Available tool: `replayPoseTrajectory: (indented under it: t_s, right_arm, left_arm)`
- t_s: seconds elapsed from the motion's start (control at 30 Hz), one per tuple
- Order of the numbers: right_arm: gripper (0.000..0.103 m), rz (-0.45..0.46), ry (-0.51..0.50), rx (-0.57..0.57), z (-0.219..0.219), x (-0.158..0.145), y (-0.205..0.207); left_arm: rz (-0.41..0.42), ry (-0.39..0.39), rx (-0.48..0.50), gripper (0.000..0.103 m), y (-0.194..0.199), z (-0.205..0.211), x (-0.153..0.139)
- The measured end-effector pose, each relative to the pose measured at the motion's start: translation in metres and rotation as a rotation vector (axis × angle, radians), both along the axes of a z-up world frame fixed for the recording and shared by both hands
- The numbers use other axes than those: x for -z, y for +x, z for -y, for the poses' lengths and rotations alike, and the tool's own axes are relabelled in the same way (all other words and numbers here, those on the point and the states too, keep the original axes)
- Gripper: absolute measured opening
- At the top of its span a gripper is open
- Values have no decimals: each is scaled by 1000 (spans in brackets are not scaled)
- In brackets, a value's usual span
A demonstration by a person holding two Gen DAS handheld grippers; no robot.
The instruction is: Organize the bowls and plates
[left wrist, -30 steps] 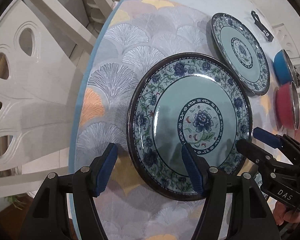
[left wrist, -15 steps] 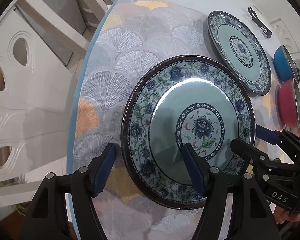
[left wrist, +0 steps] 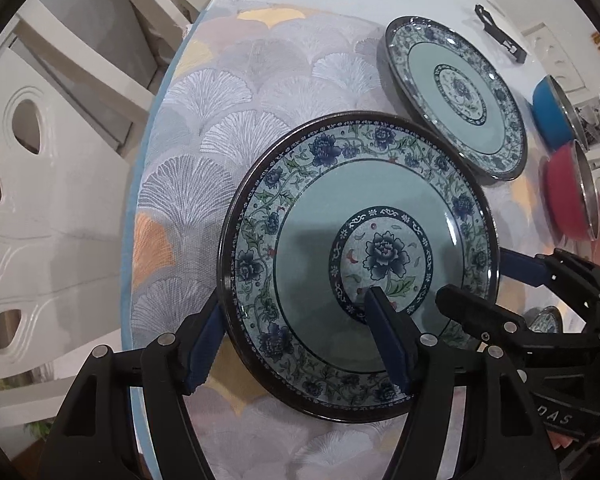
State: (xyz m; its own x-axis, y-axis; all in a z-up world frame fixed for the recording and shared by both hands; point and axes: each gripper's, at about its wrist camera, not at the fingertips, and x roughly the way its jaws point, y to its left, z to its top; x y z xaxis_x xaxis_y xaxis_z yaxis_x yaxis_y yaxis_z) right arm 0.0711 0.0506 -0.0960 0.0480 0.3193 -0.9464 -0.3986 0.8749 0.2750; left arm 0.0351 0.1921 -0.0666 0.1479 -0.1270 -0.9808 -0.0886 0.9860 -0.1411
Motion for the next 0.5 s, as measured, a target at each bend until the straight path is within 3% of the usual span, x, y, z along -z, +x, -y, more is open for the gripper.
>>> replayPoseTrajectory:
  t_s: [0.5]
  right_arm:
    - [60, 25, 49, 23, 19, -23, -8]
  left_arm:
    - [46, 8, 9, 65, -14, 1, -22]
